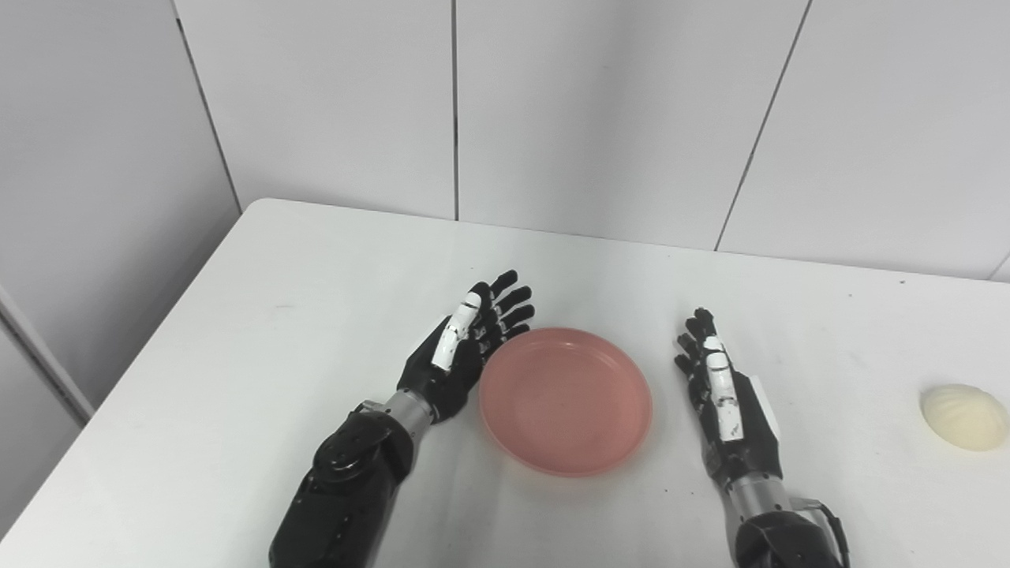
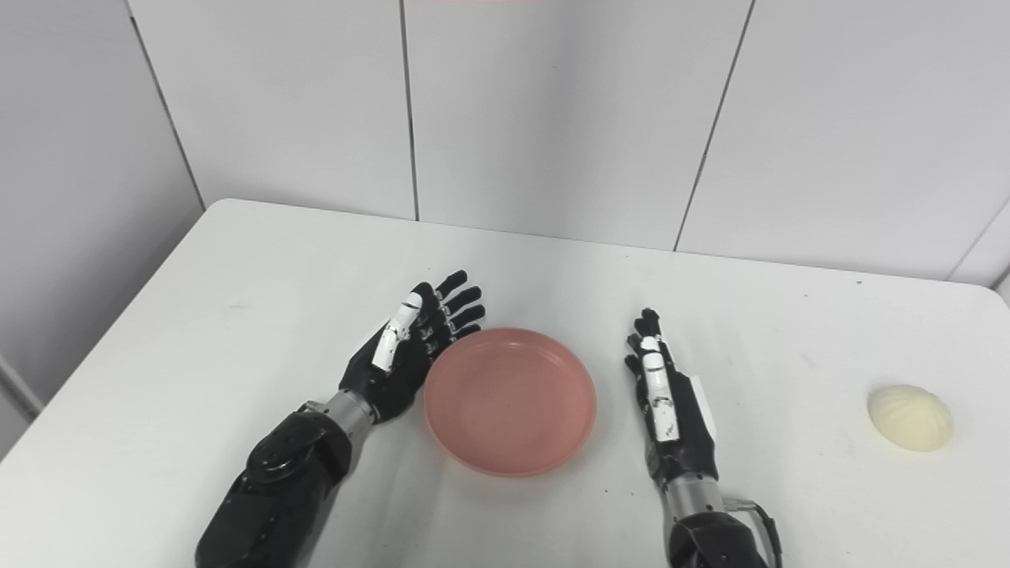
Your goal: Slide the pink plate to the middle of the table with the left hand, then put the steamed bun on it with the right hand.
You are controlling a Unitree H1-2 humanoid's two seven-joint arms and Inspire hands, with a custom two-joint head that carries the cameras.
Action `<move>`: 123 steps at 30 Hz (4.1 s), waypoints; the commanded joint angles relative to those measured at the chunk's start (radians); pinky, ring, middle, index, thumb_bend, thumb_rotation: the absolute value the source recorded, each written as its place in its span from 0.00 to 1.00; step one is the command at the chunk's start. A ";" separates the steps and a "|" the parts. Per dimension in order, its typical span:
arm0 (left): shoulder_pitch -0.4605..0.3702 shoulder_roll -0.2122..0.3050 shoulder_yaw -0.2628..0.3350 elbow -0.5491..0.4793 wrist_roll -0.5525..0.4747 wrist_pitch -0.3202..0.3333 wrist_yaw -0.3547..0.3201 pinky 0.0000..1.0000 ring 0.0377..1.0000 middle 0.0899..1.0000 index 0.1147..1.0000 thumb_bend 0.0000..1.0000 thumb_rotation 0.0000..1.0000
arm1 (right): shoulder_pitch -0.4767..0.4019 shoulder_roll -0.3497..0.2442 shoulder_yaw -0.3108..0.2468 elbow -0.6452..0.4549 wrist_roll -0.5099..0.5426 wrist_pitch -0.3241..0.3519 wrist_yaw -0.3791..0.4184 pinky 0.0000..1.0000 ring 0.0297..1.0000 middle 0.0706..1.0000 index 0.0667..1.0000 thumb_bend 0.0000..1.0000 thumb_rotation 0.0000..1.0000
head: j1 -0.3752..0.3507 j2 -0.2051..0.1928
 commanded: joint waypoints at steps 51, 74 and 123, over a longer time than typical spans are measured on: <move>-0.082 0.094 0.090 0.599 -0.007 -0.178 -0.195 0.84 0.85 0.87 0.86 0.51 0.88 | -0.098 -0.203 -0.018 -0.116 -0.663 -0.165 -0.384 0.58 0.72 0.86 0.92 0.71 0.81 | -0.405 -0.081; -0.101 0.112 0.106 0.677 -0.004 -0.219 -0.233 0.81 0.83 0.85 0.84 0.52 0.85 | -0.061 -0.443 -0.174 -0.212 -0.826 0.003 -0.340 0.69 0.83 0.88 0.89 0.80 0.67 | -0.464 -0.078; -0.095 0.145 0.128 0.681 -0.016 -0.211 -0.279 0.80 0.82 0.85 0.84 0.54 0.84 | -0.149 -0.570 -0.075 0.180 -0.863 0.167 -0.252 0.66 0.81 0.83 0.80 0.84 0.55 | -0.509 -0.043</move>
